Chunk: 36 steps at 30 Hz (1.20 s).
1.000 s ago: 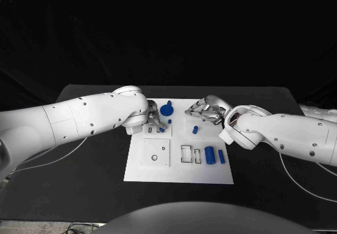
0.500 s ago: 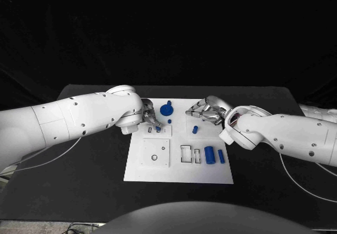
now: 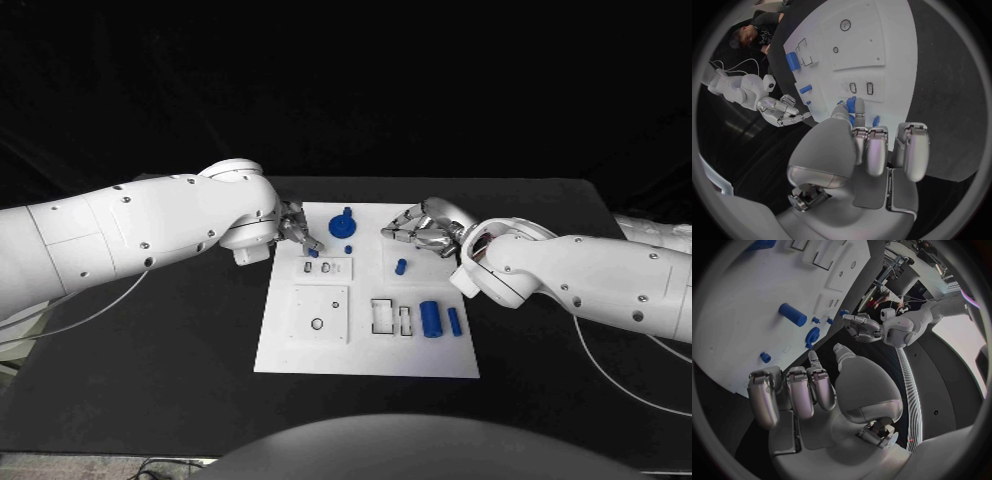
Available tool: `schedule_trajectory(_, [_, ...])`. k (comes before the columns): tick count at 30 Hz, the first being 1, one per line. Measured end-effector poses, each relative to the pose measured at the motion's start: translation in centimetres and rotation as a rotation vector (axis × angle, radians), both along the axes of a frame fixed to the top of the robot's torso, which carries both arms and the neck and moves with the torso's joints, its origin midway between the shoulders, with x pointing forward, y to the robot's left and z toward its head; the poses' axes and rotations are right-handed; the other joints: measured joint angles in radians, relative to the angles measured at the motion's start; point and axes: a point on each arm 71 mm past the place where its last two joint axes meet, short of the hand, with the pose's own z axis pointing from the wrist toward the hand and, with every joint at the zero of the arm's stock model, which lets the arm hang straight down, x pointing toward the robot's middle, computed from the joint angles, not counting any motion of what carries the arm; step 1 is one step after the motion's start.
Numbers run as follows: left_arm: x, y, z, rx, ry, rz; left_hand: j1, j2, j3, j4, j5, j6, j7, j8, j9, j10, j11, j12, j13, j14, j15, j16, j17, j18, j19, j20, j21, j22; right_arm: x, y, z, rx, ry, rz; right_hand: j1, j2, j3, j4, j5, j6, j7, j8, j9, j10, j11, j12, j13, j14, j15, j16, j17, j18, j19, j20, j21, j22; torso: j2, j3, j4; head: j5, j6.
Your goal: Assemble the parts on the task board
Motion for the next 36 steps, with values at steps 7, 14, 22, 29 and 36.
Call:
schedule_trajectory(7, [0.1,-0.2,-0.2,0.028,0.028,-0.009,0.0,0.0,0.004,0.01,-0.001,0.0,0.0,-0.002,0.0,0.0,0.0,0.0,0.0,0.004,-0.003,0.0,0.0,0.0,0.0,0.0,0.0,0.0,0.0,0.1,0.0,0.001,0.0,0.001,0.0,0.0,0.0,0.0,0.0,0.0,0.0,0.0,0.0,0.0,0.0,0.0,0.0,0.0,0.0,0.0,0.0,0.0,0.0,0.0,0.0,0.0,0.001,-0.0011,-0.0009,0.003,0.0])
schedule_trajectory(14, [0.0,-0.5,-0.8,0.045,0.055,-0.018,0.003,0.003,0.013,0.019,-0.003,0.003,0.003,-0.006,0.002,0.0,0.0,0.0,0.0,0.004,-0.003,0.0,0.0,0.0,0.0,0.0,0.0,0.0,0.0,0.1,0.0,0.001,0.0,0.002,0.0,0.0,0.0,0.0,0.0,0.0,0.0,0.0,0.0,0.0,0.0,0.0,0.0,0.0,0.0,0.0,0.0,0.0,0.0,0.0,0.0,0.0,0.002,-0.0012,-0.0009,0.003,-0.004])
schedule_trajectory(22, [0.0,-1.2,-1.0,0.046,0.061,-0.028,0.005,0.0,0.012,0.021,-0.004,0.004,0.004,-0.008,0.002,0.0,0.0,0.0,0.0,0.004,-0.003,0.0,0.0,0.0,0.0,0.0,0.0,0.0,0.0,0.1,0.0,0.002,0.0,0.003,0.0,0.0,0.0,0.0,0.0,0.0,0.0,0.0,0.0,0.0,0.0,0.0,0.0,0.0,0.0,0.0,0.0,0.0,0.0,0.0,0.0,0.0,0.001,-0.001,-0.0017,0.003,-0.006])
schedule_trajectory(29, [-0.1,-1.4,-1.5,0.049,0.072,-0.029,0.009,0.001,0.016,0.023,-0.007,0.005,0.005,-0.01,0.001,0.0,0.0,-0.003,0.004,0.004,-0.003,0.0,0.0,0.0,0.0,0.0,0.0,0.0,-0.1,0.2,0.0,0.002,0.0,0.004,0.0,0.0,0.0,0.0,0.0,0.0,0.0,0.0,0.0,0.0,0.0,0.0,0.0,0.0,0.0,0.0,0.0,0.0,0.0,0.0,0.0,0.0,0.001,-0.0004,-0.0017,0.001,-0.005])
schedule_trajectory(36, [-0.3,-1.7,-2.1,0.052,0.086,-0.035,0.009,0.001,0.018,0.021,-0.008,0.005,0.005,-0.007,0.001,0.0,0.0,-0.003,0.005,0.004,-0.003,0.0,0.0,0.0,0.0,0.0,0.0,0.0,-0.1,0.3,0.0,0.003,0.0,0.005,0.0,0.0,0.0,0.0,0.0,0.0,0.0,0.0,0.0,0.0,0.0,0.0,0.0,0.0,0.0,0.0,0.0,0.0,0.0,0.0,0.0,0.001,0.001,-0.0004,-0.0012,0.002,-0.006])
